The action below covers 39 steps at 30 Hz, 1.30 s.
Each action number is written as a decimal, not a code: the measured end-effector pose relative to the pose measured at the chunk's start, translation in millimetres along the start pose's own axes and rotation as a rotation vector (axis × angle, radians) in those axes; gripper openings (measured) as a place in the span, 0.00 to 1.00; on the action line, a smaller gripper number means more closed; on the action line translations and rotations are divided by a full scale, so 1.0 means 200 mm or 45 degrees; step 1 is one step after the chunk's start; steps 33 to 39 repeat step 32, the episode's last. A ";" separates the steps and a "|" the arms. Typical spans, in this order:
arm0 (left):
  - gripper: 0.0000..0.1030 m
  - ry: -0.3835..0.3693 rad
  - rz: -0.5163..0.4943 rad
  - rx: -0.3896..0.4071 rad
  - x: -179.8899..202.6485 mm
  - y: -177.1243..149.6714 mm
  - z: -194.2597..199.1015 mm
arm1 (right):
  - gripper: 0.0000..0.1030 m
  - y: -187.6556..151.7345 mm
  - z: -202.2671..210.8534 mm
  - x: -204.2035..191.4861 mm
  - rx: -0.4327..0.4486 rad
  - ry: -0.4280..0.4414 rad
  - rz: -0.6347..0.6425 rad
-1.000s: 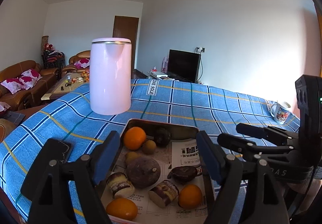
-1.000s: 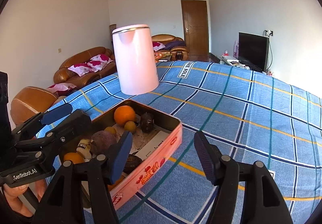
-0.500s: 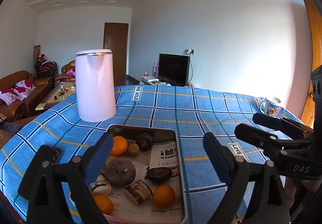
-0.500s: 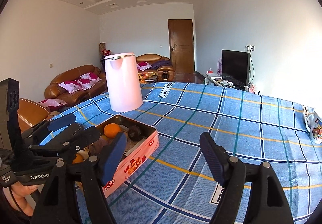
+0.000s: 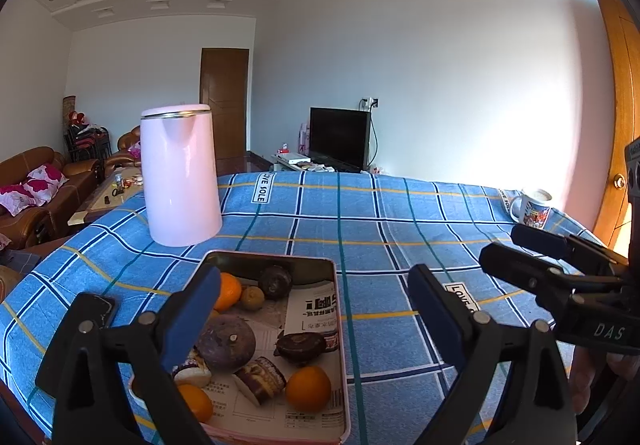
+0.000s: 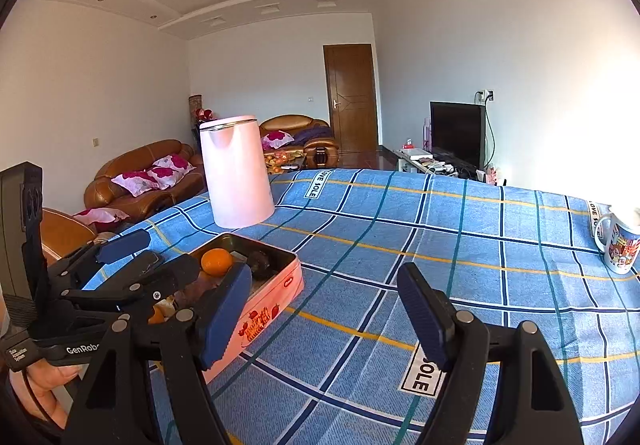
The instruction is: Organize fruits
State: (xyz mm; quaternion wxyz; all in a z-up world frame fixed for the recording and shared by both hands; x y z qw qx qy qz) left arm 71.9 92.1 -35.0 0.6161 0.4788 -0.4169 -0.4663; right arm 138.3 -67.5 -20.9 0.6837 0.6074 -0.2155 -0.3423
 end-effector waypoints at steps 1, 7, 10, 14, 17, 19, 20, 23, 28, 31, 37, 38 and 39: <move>0.97 0.002 -0.002 0.003 0.01 0.00 0.00 | 0.74 0.00 0.01 0.00 0.001 -0.002 -0.002; 0.99 -0.001 -0.018 0.008 0.03 0.01 0.01 | 0.75 -0.02 0.04 0.02 0.007 -0.006 -0.010; 0.99 -0.003 -0.018 0.006 0.04 0.01 0.01 | 0.75 -0.02 0.04 0.02 0.005 -0.008 -0.011; 0.99 -0.001 -0.024 -0.003 0.05 0.01 0.01 | 0.75 -0.03 0.06 0.04 0.012 -0.018 -0.019; 1.00 -0.004 -0.029 -0.002 0.07 0.01 0.01 | 0.75 -0.03 0.08 0.06 0.017 -0.029 -0.024; 1.00 -0.008 -0.038 0.003 0.08 0.02 0.02 | 0.75 -0.04 0.08 0.07 0.018 -0.036 -0.029; 1.00 -0.013 -0.039 0.005 0.09 0.02 0.02 | 0.75 -0.04 0.09 0.08 0.018 -0.038 -0.033; 1.00 -0.021 -0.044 0.010 0.11 0.02 0.02 | 0.75 -0.05 0.10 0.10 0.019 -0.045 -0.043; 1.00 -0.016 -0.053 0.017 0.12 0.02 0.02 | 0.76 -0.06 0.10 0.12 0.014 -0.054 -0.056; 1.00 -0.023 -0.058 -0.005 0.13 0.00 0.01 | 0.76 -0.07 0.11 0.13 0.011 -0.059 -0.062; 1.00 -0.024 -0.054 -0.005 0.12 0.00 0.01 | 0.76 -0.07 0.11 0.14 0.009 -0.061 -0.062; 1.00 -0.024 -0.054 -0.005 0.12 0.00 0.01 | 0.76 -0.07 0.11 0.14 0.009 -0.061 -0.062; 1.00 -0.024 -0.054 -0.005 0.12 0.00 0.01 | 0.76 -0.07 0.11 0.14 0.009 -0.061 -0.062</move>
Point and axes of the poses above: each gripper's, at about its wrist camera, not at the fingertips, and z roughly against the way its jaws point, x to its right, y to its top, the point moved 6 cm from there along -z, roughly the way its jaws point, and after that the axes turned 10 degrees about x, right-handed, at the moved point
